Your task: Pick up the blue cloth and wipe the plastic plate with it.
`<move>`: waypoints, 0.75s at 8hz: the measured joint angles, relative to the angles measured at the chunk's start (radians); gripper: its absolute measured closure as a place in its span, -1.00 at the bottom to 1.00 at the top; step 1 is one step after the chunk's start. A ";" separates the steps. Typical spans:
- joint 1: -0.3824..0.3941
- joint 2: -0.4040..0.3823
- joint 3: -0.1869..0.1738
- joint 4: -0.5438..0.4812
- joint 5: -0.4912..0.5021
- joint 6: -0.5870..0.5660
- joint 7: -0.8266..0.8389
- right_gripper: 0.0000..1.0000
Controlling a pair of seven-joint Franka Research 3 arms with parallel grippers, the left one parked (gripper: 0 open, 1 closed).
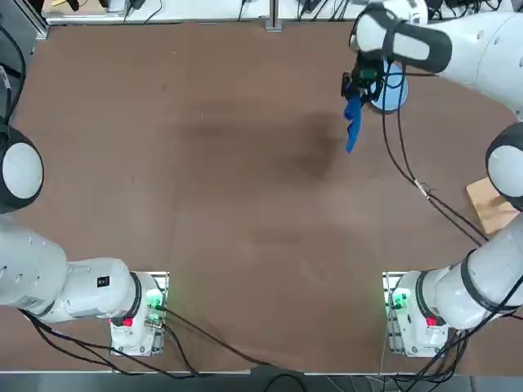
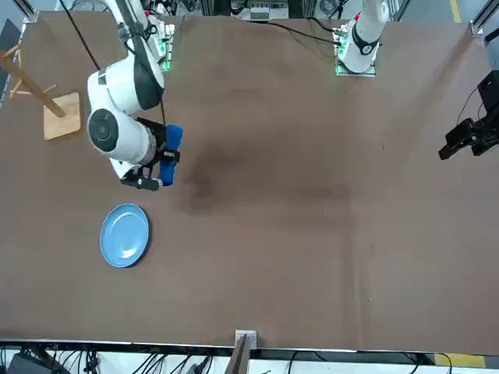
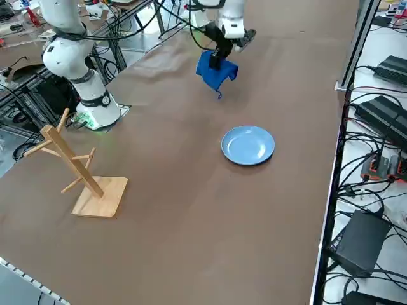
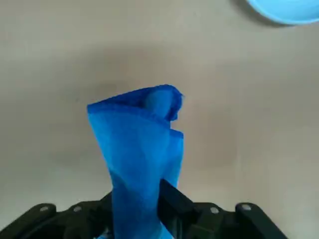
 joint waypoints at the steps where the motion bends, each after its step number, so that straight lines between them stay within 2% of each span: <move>1: 0.019 -0.003 0.000 -0.050 0.000 0.043 0.001 0.54; 6: 0.100 -0.037 -0.005 -0.165 0.000 0.095 0.081 0.54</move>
